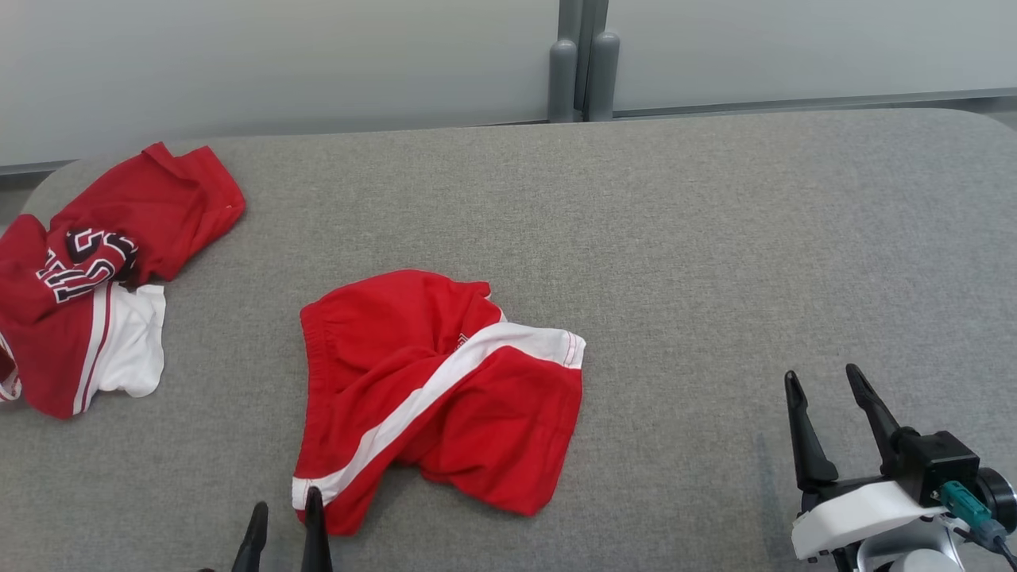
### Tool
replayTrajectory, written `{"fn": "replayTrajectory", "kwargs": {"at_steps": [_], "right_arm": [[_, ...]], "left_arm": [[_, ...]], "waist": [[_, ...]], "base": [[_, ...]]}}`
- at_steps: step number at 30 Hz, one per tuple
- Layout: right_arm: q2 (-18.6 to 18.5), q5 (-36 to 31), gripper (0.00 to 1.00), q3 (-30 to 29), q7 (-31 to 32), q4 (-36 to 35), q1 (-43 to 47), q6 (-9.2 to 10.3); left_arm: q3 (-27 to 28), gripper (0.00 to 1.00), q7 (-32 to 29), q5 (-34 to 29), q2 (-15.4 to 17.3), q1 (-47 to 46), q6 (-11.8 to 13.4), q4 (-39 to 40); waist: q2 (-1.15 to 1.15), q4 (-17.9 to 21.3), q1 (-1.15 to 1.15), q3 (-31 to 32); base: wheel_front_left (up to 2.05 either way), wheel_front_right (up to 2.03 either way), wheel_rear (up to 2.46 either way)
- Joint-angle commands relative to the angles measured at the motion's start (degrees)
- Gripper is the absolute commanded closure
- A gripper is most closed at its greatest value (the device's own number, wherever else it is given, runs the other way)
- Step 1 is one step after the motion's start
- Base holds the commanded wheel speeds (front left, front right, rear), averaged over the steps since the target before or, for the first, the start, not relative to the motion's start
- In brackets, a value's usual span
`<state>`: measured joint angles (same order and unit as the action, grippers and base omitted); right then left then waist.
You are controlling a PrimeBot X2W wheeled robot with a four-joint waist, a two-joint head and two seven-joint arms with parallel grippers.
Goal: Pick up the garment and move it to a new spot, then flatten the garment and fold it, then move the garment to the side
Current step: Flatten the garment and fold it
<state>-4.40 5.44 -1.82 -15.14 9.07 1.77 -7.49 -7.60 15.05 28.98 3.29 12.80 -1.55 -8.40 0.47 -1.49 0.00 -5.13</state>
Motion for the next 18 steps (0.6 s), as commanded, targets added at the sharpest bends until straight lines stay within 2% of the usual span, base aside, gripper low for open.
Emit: {"fn": "replayTrajectory", "kwargs": {"at_steps": [1,12,18], "right_arm": [[-0.28,0.28,0.0,-0.1,-0.02,-0.58,-0.51,0.0],[0.64,-0.71,0.0,-0.77,-0.02,-5.02,1.94,0.0],[0.94,-2.34,0.0,0.16,-0.02,-7.46,2.72,0.0]], "left_arm": [[0.86,0.0,0.14,0.07,-0.06,-0.17,-0.81,0.95],[4.87,0.0,0.08,-4.19,-0.21,0.95,-4.03,6.4],[4.64,0.0,0.08,-7.45,2.69,-0.48,-4.95,4.05]], "waist": [[-0.47,0.25,0.0,0.03],[-0.47,2.62,0.0,3.75],[-0.47,4.42,0.0,3.6]], "base": [[0.0,0.0,0.0],[0.0,0.0,0.0],[0.0,0.0,0.0]]}}
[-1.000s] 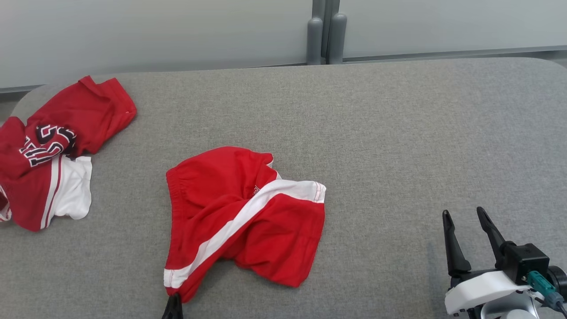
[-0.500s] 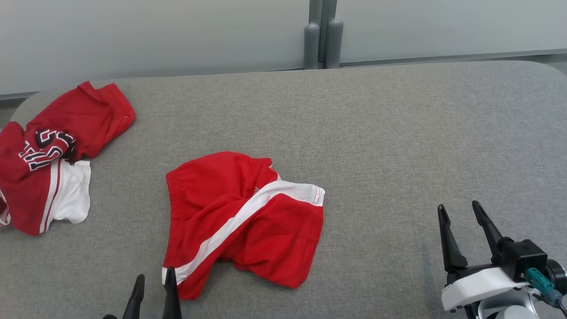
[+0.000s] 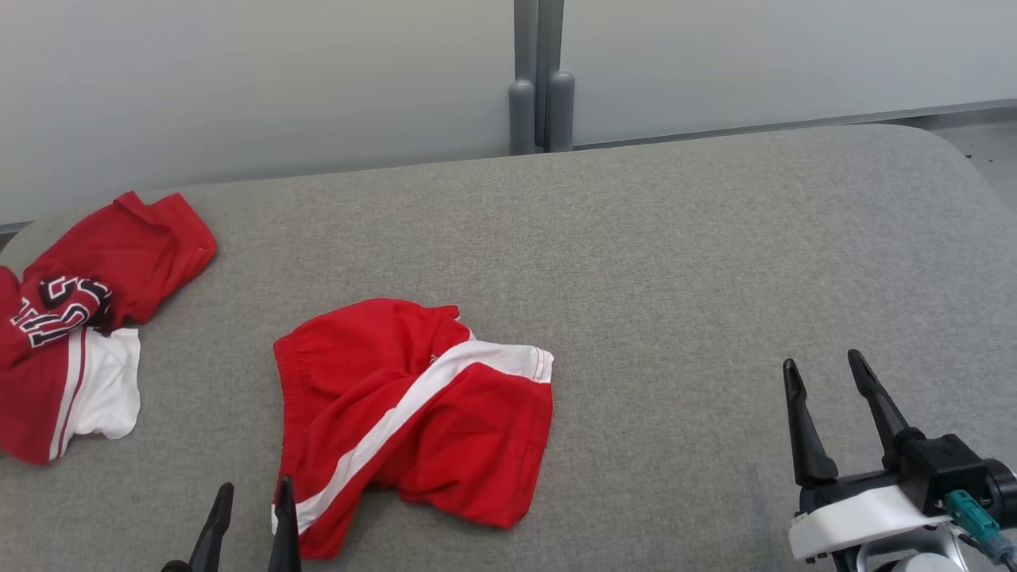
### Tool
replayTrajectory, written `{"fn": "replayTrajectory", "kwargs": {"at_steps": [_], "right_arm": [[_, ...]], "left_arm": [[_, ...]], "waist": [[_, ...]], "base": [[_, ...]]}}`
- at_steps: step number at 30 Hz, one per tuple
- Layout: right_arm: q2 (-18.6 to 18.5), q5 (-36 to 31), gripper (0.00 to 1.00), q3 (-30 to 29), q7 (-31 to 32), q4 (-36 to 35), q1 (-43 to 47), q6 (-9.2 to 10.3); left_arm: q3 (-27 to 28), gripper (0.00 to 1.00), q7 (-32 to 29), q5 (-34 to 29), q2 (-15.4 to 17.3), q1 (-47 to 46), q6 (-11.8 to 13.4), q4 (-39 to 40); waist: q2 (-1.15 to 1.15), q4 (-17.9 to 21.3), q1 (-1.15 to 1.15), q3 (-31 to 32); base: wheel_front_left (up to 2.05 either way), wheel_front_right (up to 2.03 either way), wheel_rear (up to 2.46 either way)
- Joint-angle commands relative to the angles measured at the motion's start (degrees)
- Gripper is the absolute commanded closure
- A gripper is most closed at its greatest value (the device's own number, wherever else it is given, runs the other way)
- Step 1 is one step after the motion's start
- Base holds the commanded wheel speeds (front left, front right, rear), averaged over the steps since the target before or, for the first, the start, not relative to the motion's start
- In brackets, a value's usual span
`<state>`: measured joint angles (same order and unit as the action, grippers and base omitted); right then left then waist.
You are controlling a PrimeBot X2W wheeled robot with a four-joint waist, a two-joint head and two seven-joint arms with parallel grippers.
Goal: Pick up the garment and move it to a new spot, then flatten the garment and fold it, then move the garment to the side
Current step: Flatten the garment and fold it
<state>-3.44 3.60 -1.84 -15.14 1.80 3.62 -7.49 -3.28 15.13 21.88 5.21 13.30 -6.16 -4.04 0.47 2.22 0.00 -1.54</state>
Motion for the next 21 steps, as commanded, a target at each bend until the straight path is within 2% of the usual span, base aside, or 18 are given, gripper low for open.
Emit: {"fn": "replayTrajectory", "kwargs": {"at_steps": [1,9,21], "right_arm": [[-0.02,-0.76,0.0,0.36,-0.02,-0.15,0.94,0.0],[-0.64,-2.94,0.0,1.94,-0.02,0.91,1.49,0.0],[-0.79,-2.82,0.0,3.06,-0.02,3.55,0.64,0.0]], "left_arm": [[0.46,0.0,0.01,-0.82,1.27,-1.43,-0.31,-1.06],[3.68,0.0,0.01,-2.93,4.08,-4.04,-0.44,-5.63],[7.58,0.0,0.0,-3.65,2.4,-5.65,-0.94,-6.07]], "waist": [[-0.47,0.92,0.0,0.0],[-0.47,1.7,0.0,0.12],[-0.47,0.69,0.0,-0.58]], "base": [[0.0,0.0,0.0],[0.0,0.0,0.0],[0.0,0.0,0.0]]}}
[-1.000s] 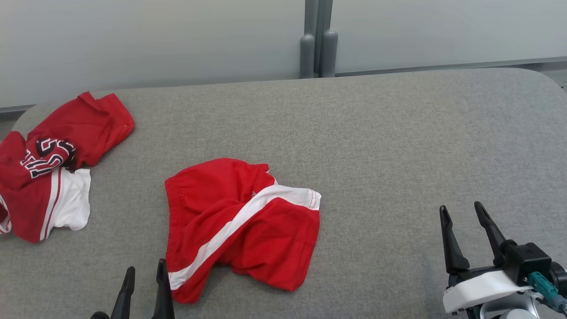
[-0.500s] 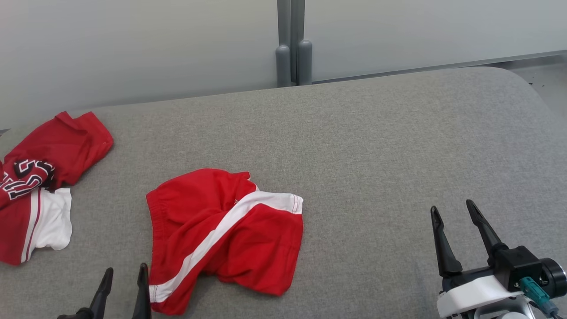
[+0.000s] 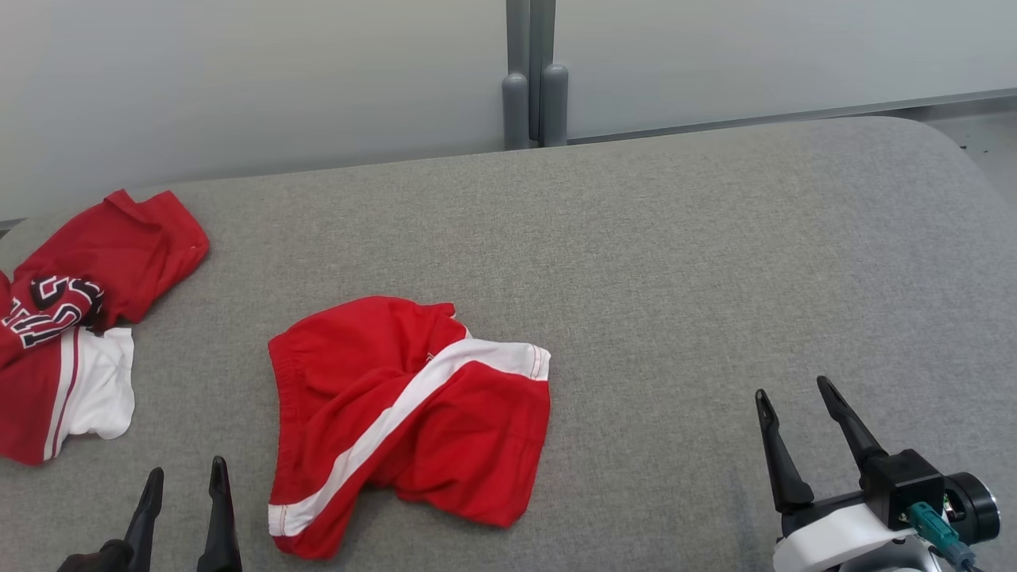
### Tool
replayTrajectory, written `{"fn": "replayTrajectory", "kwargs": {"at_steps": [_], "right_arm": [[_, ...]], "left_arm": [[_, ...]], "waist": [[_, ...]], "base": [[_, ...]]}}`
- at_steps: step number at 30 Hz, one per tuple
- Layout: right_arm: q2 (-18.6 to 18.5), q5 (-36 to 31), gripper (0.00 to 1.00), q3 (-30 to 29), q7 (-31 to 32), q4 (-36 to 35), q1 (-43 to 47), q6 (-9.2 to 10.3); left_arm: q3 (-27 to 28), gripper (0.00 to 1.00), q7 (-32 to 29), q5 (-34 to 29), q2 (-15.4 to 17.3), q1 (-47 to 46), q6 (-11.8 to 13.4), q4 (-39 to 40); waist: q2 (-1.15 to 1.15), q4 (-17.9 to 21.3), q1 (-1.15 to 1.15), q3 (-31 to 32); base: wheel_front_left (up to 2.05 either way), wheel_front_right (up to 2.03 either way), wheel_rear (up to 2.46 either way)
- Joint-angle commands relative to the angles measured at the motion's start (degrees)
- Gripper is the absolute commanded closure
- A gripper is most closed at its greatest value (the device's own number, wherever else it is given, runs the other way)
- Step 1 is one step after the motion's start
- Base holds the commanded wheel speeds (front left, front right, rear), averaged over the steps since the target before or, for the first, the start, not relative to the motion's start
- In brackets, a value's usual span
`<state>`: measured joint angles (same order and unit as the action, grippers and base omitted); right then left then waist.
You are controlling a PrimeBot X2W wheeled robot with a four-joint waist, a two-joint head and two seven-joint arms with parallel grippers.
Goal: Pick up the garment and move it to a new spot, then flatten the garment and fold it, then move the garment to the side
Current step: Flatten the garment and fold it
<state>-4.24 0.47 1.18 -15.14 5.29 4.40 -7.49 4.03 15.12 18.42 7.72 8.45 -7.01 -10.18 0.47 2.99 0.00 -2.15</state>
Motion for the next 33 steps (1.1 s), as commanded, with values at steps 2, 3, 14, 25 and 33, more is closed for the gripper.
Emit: {"fn": "replayTrajectory", "kwargs": {"at_steps": [2,3,14,25,33], "right_arm": [[0.0,0.56,0.0,0.18,-0.02,0.32,-0.23,0.0],[0.03,0.59,0.0,0.2,-0.02,0.43,-0.31,0.0],[-0.13,1.0,0.0,0.21,-0.02,0.64,-0.85,0.0],[0.05,2.99,0.0,2.04,-0.02,1.04,-1.73,0.0],[-6.39,18.03,0.0,16.4,3.24,7.8,-13.41,0.03]], "left_arm": [[0.34,0.0,0.02,-0.43,-0.38,-0.85,-0.2,0.06],[0.41,0.0,0.01,-0.3,-0.56,-0.88,-0.25,-0.05],[-0.05,0.0,0.02,-0.87,-0.99,-0.51,-0.47,-0.64],[-0.72,0.0,0.0,-0.35,-0.82,0.72,-0.52,-1.05],[-2.62,0.0,-12.68,3.89,1.32,-1.88,-0.53,3.36]], "waist": [[-0.47,-0.35,0.0,0.13],[-0.47,-0.49,0.0,0.18],[-0.47,-2.17,0.0,0.64],[-0.47,-2.08,0.0,0.84],[-0.47,-2.47,0.0,-2.94]], "base": [[0.0,0.0,0.0],[0.0,0.0,0.0],[0.0,0.0,0.0],[0.0,0.0,0.0],[0.0,0.0,0.0]]}}
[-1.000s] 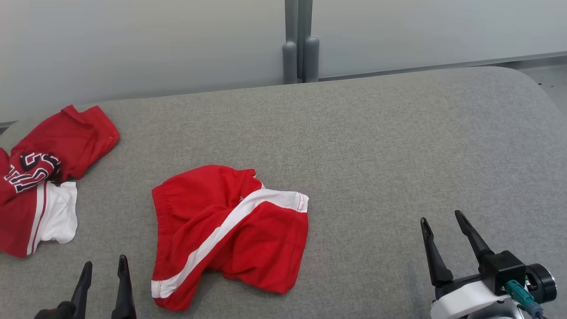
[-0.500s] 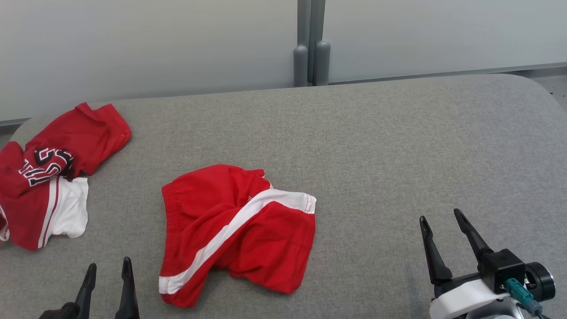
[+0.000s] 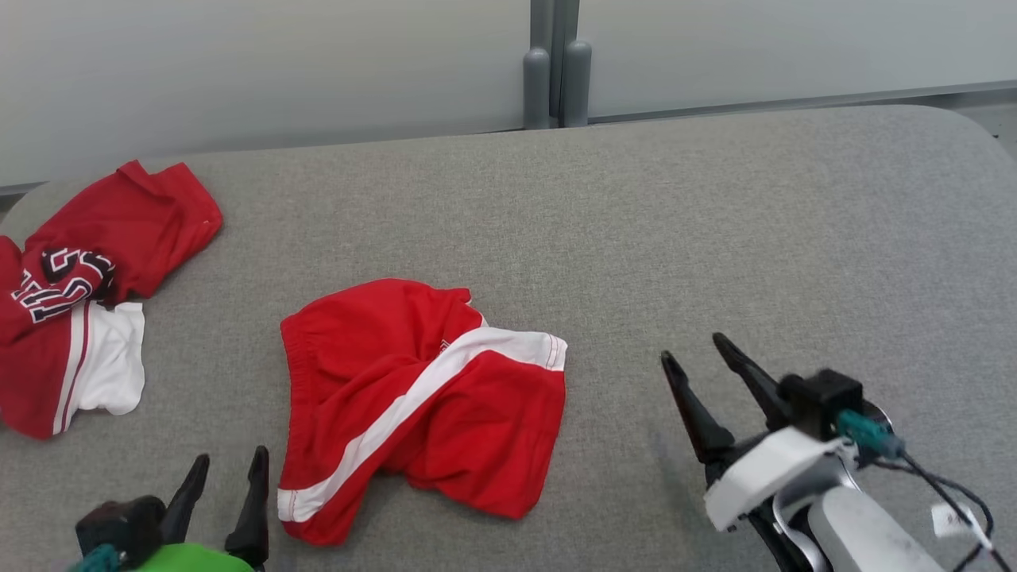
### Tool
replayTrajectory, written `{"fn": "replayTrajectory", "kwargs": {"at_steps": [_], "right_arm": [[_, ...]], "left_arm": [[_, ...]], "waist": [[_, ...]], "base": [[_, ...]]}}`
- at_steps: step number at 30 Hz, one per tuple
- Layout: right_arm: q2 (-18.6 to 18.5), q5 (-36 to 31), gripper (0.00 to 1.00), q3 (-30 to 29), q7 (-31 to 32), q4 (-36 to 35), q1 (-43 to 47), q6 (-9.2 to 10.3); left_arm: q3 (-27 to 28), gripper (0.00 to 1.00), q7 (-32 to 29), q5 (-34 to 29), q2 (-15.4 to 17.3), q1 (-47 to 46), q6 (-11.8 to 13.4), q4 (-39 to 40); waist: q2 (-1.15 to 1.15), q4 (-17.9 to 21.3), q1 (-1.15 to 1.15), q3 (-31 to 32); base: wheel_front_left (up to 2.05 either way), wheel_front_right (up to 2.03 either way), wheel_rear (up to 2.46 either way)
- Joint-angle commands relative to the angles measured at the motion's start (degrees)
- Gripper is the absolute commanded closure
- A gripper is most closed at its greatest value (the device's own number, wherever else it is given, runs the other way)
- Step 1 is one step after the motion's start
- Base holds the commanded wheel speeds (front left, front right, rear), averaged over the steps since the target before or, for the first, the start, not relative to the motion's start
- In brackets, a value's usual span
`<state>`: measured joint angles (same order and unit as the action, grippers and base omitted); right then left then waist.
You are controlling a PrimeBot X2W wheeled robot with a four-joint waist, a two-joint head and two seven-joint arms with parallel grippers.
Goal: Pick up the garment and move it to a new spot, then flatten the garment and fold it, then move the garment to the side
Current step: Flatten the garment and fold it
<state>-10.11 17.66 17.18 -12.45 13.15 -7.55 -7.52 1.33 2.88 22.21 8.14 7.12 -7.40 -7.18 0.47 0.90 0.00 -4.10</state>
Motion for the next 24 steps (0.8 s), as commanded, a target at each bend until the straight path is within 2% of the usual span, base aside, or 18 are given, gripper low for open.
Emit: {"fn": "replayTrajectory", "kwargs": {"at_steps": [1,2,9,12,14,19,24], "right_arm": [[-1.47,3.52,0.0,2.9,2.46,0.48,-3.27,0.02],[-1.47,3.52,0.0,2.9,2.46,0.48,-3.27,0.02],[-7.56,19.14,0.0,15.34,18.19,1.31,-14.25,0.02],[-9.59,23.28,0.0,18.4,24.05,2.08,-17.94,0.03],[-10.79,25.6,0.0,21.03,28.75,3.3,-21.84,0.02],[-11.31,27.51,0.0,23.86,32.04,5.87,-27.08,0.02],[-10.84,29.75,0.0,26.88,34.12,8.19,-30.51,0.02]], "left_arm": [[-0.13,0.0,-3.15,0.96,1.33,-0.71,-0.11,1.46],[-0.13,0.0,-3.15,0.96,1.33,-0.71,-0.11,1.46],[-1.72,0.0,-22.91,6.95,2.18,0.82,1.9,12.78],[-1.85,0.0,-29.0,11.11,1.4,0.77,2.61,16.53],[-2.38,0.0,-32.79,11.79,2.64,-0.37,3.1,18.13],[-3.48,0.0,-35.9,11.97,3.79,-2.54,2.86,17.58],[-4.97,0.0,-37.2,13.15,3.61,-3.27,2.36,16.68]], "waist": [[-0.47,-0.53,0.0,-1.24],[-0.47,-0.53,0.0,-1.24],[-0.47,-1.93,0.0,-3.76],[-0.47,-2.81,0.0,-5.51],[-0.47,-3.66,0.0,-7.91],[-0.47,-5.28,0.0,-11.25],[-0.47,-6.56,0.0,-13.0]], "base": [[0.0,0.0,0.0],[0.0,0.0,0.0],[0.0,0.0,0.0],[0.0,0.0,0.0],[0.0,0.0,0.0],[0.0,0.0,0.0],[0.0,0.0,0.0]]}}
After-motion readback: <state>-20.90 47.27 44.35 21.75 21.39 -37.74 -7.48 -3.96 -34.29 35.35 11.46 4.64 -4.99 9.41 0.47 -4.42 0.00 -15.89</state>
